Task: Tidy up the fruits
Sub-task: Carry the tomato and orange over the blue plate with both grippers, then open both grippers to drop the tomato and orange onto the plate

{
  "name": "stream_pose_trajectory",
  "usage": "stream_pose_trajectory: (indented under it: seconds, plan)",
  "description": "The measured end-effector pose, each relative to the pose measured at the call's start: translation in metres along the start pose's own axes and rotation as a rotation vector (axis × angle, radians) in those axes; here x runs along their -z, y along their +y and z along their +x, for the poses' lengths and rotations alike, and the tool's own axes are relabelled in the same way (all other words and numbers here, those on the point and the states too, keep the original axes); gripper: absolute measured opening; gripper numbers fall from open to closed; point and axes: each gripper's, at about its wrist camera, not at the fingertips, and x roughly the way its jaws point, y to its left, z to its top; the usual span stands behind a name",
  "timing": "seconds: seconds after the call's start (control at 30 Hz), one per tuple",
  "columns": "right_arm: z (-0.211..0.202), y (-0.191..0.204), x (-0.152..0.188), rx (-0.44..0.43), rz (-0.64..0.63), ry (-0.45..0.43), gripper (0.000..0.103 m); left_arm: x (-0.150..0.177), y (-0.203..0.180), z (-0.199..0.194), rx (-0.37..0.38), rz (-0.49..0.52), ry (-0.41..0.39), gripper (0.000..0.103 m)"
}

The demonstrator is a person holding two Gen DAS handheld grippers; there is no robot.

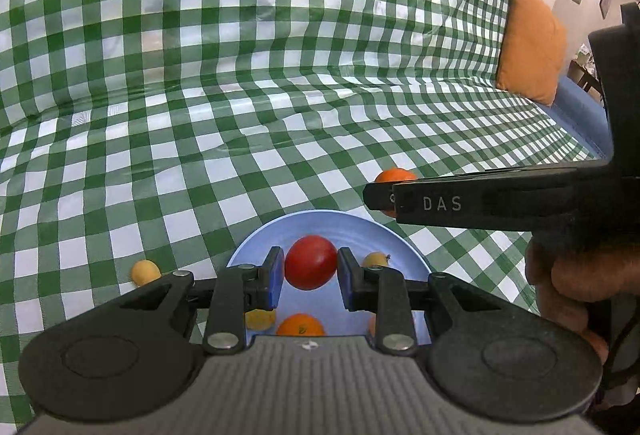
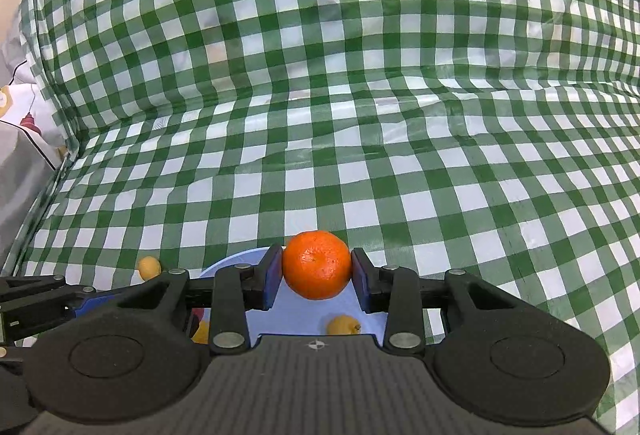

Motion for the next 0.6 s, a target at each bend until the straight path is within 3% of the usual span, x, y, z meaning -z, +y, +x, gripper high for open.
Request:
stream_pose_trajectory:
  seconds: [0.6]
  plan:
    - [0.0031, -0.0011, -0.0024, -0.008, -0.009, 0.009, 0.038, 0.0003, -0.0026, 0.0019, -0.005, 0.001, 0.002, 0.032]
